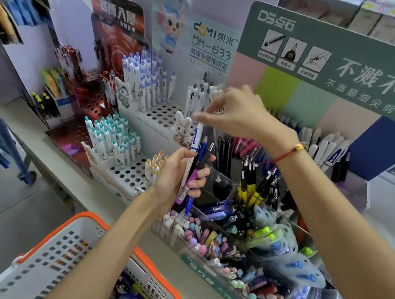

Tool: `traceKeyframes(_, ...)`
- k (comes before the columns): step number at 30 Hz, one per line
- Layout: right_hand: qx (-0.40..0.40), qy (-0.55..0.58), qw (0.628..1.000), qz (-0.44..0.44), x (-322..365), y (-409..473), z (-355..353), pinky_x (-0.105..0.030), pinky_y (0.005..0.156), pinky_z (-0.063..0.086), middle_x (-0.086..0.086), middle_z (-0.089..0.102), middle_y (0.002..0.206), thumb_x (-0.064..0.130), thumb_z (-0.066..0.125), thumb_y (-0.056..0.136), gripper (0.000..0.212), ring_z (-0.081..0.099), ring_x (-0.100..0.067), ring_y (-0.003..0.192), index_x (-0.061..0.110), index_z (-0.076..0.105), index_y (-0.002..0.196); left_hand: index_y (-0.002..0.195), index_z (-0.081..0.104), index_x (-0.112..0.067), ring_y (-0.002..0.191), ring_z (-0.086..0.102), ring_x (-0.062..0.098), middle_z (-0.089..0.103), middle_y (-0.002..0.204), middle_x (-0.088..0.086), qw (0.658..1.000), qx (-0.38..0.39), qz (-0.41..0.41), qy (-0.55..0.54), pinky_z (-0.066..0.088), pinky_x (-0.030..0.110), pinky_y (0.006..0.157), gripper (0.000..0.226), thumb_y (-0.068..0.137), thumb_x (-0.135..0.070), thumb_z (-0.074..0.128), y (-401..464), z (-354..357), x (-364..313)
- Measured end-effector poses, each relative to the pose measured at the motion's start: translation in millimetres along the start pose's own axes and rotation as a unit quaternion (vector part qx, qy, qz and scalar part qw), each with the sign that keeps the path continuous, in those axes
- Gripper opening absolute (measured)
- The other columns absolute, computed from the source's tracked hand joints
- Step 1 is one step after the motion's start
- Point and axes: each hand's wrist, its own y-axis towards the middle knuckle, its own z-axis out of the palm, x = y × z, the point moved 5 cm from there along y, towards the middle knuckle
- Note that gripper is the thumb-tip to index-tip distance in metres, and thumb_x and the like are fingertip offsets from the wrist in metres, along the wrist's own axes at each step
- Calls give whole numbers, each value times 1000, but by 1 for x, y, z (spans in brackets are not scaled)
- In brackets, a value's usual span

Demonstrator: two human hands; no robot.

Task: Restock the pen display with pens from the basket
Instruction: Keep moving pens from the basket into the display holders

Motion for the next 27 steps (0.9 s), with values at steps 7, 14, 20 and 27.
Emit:
traceKeyframes(7,69,133,988,34,-6,-12,14,-16,43,33,9,55,50,53,63,87,42,44,-7,47,16,70,69,102,54,-15,43,35,2,42,65,-4,992,-58,47,105,28,14,39,14,103,-16,41,6,3,1)
traceKeyframes(14,-171,208,958,99,-27,-12,-19,-17,49,41,0,62,75,32,53,99,32,51,-5,54,2,64,99,115,56,-19,49,40,2,46,68,-7,980,-62,50,180,32,14,43,18,103,-18,43,6,-1,3)
traceKeyframes(20,-410,27,911,39,-39,-10,-37,-23,60,26,-5,48,81,16,35,105,23,42,-18,68,-1,50,101,119,58,-27,48,39,2,48,65,-10,997,-56,11,57,40,17,51,22,103,-27,43,-1,-12,9)
traceKeyframes(27,-177,-140,974,31,-40,17,9,-44,93,36,-15,62,112,25,35,105,29,48,-32,110,5,55,109,128,51,-12,48,33,3,42,65,-7,999,-31,-8,27,28,16,45,33,102,-20,32,-2,-6,7)
